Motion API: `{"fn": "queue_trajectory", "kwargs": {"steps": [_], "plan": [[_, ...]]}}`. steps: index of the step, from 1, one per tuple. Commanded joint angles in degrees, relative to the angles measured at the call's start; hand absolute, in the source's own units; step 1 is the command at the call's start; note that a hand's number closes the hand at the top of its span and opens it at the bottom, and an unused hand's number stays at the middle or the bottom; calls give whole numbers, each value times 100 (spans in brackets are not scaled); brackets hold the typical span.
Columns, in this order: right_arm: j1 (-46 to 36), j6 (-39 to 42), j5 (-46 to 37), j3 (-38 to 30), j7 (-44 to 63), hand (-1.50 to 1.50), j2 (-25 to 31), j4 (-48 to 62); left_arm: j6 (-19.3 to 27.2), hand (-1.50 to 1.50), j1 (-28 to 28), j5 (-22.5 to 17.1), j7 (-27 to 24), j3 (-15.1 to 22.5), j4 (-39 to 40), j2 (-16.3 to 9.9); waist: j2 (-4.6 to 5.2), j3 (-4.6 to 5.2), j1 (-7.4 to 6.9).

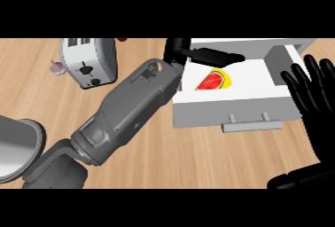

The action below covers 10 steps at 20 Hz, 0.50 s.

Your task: Pick up the cup, place it into the drawer and close the drawer

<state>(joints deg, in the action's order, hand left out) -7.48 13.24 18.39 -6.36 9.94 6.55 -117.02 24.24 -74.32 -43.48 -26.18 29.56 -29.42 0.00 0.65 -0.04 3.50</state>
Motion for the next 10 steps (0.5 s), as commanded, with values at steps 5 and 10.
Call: {"fn": "queue_trajectory", "kwargs": {"steps": [5,10], "plan": [[508,659,155,-143,-73,150,473,-289,-7,-150,401,-121,321,-490,-902,-432,-102,4,-364],[583,898,-506,-50,-82,150,860,-371,37,-150,1299,-225,460,-611,-1922,-1040,-140,7,-526]]}}
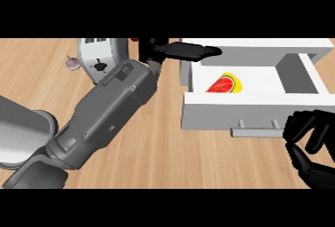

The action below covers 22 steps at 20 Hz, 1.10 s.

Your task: Pick up the cup, place it into the drawer and close the drawer

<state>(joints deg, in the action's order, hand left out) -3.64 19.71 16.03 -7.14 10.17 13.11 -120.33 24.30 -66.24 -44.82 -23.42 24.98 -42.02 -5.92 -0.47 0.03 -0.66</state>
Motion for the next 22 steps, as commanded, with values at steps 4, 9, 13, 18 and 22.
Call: {"fn": "queue_trajectory", "kwargs": {"steps": [4,9,13,18,22], "plan": [[362,294,-952,394,-164,150,215,-149,67,-150,1378,-124,431,-105,-1677,-835,-42,1,-179],[152,226,-1212,349,26,150,314,-4,-101,-150,2539,-163,716,-278,-2932,-1647,-3,-1,-96],[262,93,-1993,757,-317,150,108,342,-574,-150,3305,-281,679,-663,-3346,-2143,31,-2,-26],[28,120,-3427,1259,-1147,150,476,1032,-479,-150,4149,-167,427,-492,-4000,-1967,40,-4,-117],[-181,-207,-4581,1684,-1608,150,719,1587,-890,-150,4605,-362,588,-709,-4320,-2375,48,-5,-151]]}}
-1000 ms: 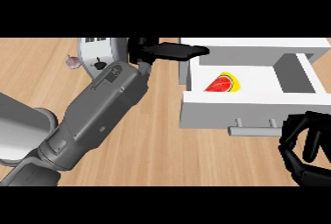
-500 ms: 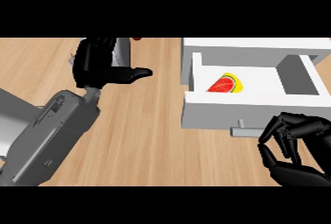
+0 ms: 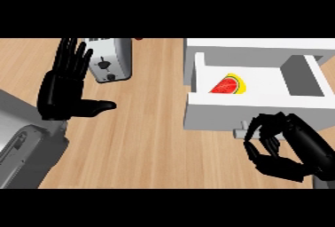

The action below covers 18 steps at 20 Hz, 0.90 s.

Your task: Pick up the cup, place it into the drawer and close the drawer

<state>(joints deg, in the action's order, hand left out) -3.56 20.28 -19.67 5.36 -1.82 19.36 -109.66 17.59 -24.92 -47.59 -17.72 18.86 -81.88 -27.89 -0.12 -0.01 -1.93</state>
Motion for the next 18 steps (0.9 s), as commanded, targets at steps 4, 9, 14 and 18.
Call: {"fn": "queue_trajectory", "kwargs": {"steps": [4,9,14,18], "plan": [[-236,-831,-1935,1058,-462,150,-224,1035,-409,-150,1018,130,-417,-245,-344,-138,16,0,79],[-955,-1034,-2037,699,-1041,-150,-293,2586,-1301,-150,1433,-121,-409,-834,-96,-339,30,0,116],[-1476,-1395,-2558,723,-1349,-150,-405,3791,-1576,-150,1647,-51,-372,-1165,-105,-400,31,-1,103],[-1971,-1794,-2778,592,-1646,-150,-705,5162,-1626,-150,1869,86,-354,-1236,-437,-248,30,-3,96]]}}
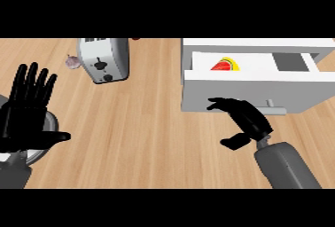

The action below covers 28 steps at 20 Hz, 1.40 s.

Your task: Pick up the cup, place it into the drawer and close the drawer

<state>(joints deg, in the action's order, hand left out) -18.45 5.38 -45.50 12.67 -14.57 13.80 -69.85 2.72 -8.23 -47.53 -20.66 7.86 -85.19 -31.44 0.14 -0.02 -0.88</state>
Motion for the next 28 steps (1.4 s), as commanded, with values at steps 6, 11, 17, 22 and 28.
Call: {"fn": "queue_trajectory", "kwargs": {"steps": [6,11,17,22,28], "plan": [[-1712,-571,-135,-722,-888,-150,-266,2942,-866,-150,458,102,-154,-434,202,93,22,-2,-41],[-2570,-546,4,-1104,-1195,-150,-331,4127,-1037,-150,422,146,-94,-652,293,91,42,-3,-71],[-3258,-251,11,-1394,-1710,-150,323,5191,-1118,-150,501,161,-43,-666,96,80,100,-10,-233],[-3583,-306,30,-1532,-1839,-150,446,5599,-1080,-150,206,173,119,-632,277,152,147,-12,-277],[-3846,-49,142,-1693,-2006,-150,846,5805,-933,-150,67,362,131,-506,195,240,232,-23,-440]]}}
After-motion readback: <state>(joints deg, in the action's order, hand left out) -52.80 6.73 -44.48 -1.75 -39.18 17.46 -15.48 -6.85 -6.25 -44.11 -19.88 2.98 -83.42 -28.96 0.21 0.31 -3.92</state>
